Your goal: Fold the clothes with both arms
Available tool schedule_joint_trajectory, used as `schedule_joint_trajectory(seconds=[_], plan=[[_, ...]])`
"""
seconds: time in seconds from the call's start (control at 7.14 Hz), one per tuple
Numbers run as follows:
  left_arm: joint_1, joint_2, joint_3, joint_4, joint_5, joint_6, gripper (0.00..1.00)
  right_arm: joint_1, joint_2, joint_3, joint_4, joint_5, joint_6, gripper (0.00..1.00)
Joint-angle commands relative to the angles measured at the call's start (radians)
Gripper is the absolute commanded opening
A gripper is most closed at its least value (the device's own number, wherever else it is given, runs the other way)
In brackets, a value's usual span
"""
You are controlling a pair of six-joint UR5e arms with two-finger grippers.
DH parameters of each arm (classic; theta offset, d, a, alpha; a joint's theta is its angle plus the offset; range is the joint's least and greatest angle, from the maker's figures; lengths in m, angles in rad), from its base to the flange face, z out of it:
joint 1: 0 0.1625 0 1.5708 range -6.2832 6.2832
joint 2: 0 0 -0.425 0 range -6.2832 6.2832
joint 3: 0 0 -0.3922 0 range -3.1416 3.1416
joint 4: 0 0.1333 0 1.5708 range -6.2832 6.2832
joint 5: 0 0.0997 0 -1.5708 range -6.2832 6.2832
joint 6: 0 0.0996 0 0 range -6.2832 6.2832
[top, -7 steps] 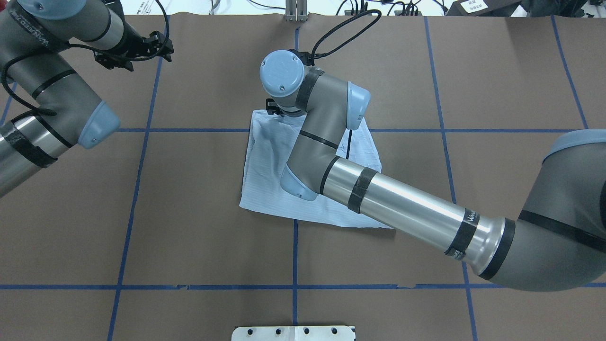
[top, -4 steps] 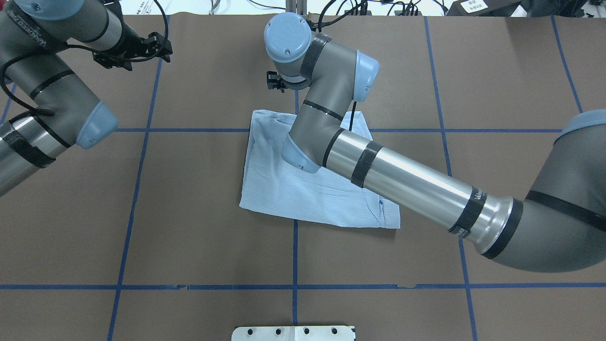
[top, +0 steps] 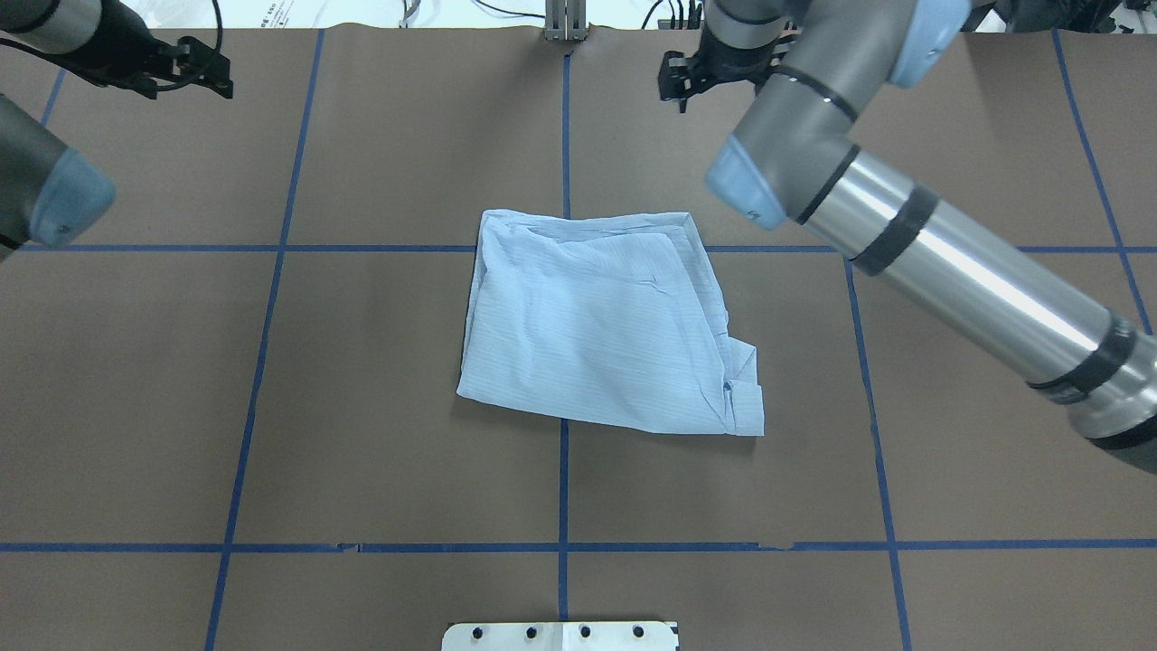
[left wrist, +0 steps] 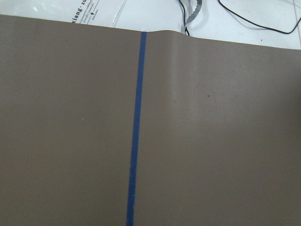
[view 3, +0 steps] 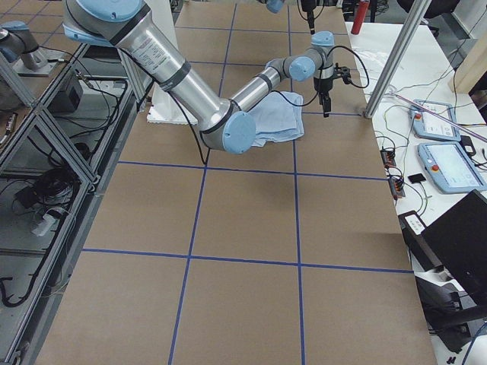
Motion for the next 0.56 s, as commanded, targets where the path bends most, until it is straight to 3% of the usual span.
schedule_joint_trajectory(seconds=[0.0,0.14,0.42], plan=[[-0.138,0.117,-0.018,0.008,-0.052,0.331,1.00,0.183,-0.234,0.187,-0.062,0.150,-0.256,1.00],[-0.224,0.155,-0.035,0.066,-0.119,0.524,1.00,0.276,-0.353,0.204,-0.053,0.235,-0.430,1.00],[-0.350,0.246,-0.049,0.167,-0.147,0.834,1.00,0.448,-0.512,0.206,-0.063,0.345,-0.737,1.00]])
